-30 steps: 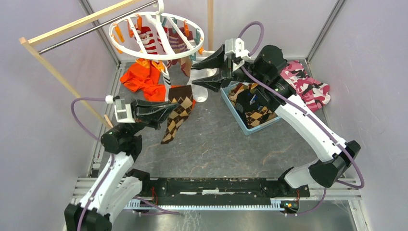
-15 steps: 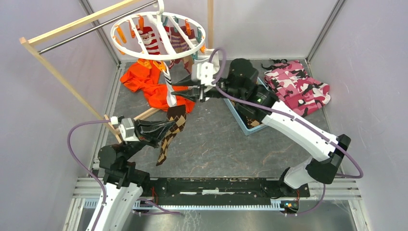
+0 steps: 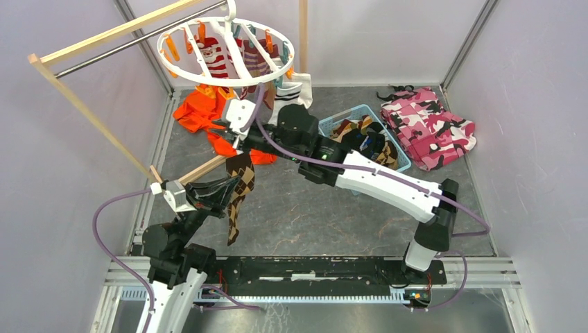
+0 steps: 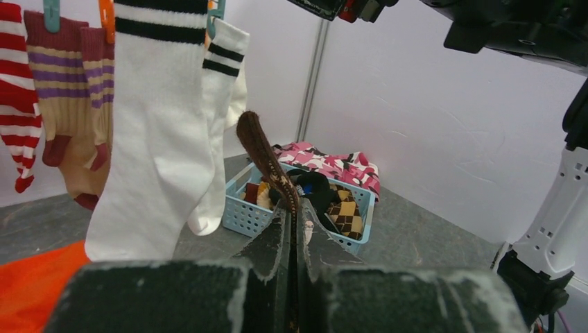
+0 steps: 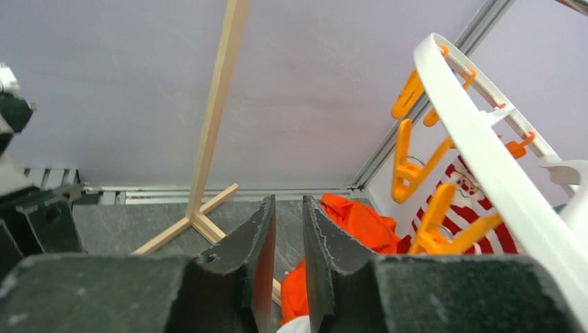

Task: Clip the socks to the hanger
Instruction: Clamp the sock onto the hanger.

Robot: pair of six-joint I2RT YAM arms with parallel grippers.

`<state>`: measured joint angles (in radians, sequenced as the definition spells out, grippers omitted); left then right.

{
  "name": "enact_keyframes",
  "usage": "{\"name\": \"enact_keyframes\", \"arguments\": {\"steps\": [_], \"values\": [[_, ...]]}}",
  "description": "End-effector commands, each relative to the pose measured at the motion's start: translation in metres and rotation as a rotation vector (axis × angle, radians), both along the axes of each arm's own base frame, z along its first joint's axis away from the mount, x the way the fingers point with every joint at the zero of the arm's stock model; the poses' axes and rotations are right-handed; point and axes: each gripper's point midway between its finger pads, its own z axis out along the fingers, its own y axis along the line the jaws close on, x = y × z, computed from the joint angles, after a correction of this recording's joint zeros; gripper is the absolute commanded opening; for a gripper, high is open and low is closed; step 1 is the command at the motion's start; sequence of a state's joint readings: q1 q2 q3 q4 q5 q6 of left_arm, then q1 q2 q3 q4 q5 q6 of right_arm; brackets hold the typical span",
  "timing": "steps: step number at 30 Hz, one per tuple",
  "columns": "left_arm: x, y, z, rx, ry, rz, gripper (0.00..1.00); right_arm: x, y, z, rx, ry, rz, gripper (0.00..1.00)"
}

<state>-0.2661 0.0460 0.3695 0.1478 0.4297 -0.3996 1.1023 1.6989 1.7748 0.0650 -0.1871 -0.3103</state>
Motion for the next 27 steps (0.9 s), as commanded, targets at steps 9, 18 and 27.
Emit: {"name": "enact_keyframes", "arguments": {"steps": [9, 18, 27], "values": [[0.004, 0.011, 0.005, 0.059, 0.018, 0.086, 0.02, 0.042, 0.017, 0.029, 0.205, 0.064, -0.265, 0.38], [0.003, 0.015, 0.016, 0.082, -0.019, 0.115, 0.02, 0.05, -0.003, 0.031, 0.235, 0.028, -0.348, 0.44], [0.011, 0.013, 0.017, 0.139, -0.036, 0.122, 0.02, 0.065, -0.019, 0.03, 0.204, -0.004, -0.437, 0.48]]}}
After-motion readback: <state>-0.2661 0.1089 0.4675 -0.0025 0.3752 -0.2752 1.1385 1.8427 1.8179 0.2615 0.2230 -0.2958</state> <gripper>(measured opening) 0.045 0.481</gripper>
